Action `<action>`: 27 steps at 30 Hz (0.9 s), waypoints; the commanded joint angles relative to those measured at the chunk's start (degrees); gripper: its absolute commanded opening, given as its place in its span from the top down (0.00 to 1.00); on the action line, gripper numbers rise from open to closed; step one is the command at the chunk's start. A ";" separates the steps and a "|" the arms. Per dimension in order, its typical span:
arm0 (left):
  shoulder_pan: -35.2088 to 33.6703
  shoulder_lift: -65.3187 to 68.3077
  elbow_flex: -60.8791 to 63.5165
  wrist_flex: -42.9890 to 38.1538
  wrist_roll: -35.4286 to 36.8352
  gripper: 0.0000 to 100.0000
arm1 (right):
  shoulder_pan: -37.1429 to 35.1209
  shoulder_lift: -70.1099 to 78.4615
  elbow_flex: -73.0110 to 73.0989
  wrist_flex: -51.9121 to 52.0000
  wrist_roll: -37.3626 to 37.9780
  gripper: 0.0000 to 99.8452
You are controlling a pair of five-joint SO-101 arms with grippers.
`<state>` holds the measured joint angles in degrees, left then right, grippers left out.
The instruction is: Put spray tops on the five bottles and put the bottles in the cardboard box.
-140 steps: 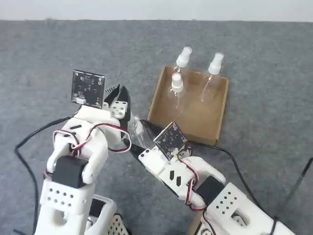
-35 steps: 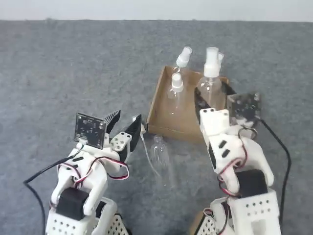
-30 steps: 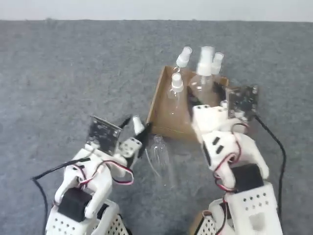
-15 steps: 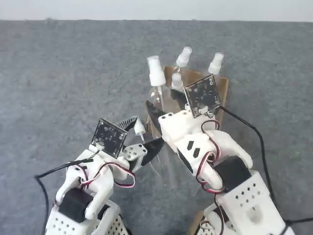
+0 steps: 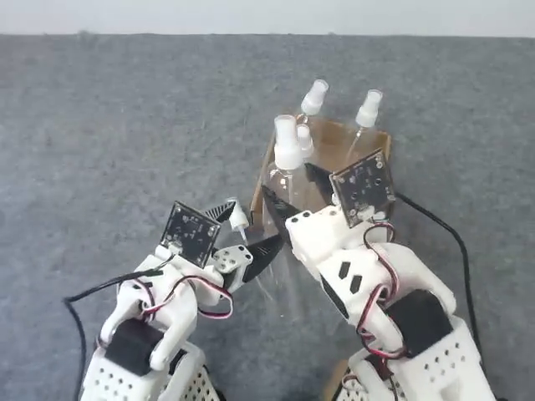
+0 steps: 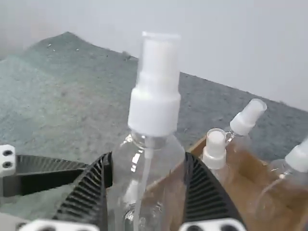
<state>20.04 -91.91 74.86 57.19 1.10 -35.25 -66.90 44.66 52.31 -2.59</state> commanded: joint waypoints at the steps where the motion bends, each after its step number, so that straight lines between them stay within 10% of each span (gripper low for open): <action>1: -0.18 -0.35 -0.40 -0.35 -0.44 0.70 | 11.21 -1.80 -3.52 -0.22 6.33 0.99; 15: -13.80 -0.35 -0.04 -7.30 0.09 1.00 | 25.10 -1.80 20.66 -27.21 7.12 0.99; 27: -14.68 -0.35 0.57 -7.74 3.25 0.99 | 28.18 16.04 22.68 -47.16 6.77 0.99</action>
<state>5.63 -91.47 75.82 50.86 3.47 -10.11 -57.93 68.22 13.36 3.65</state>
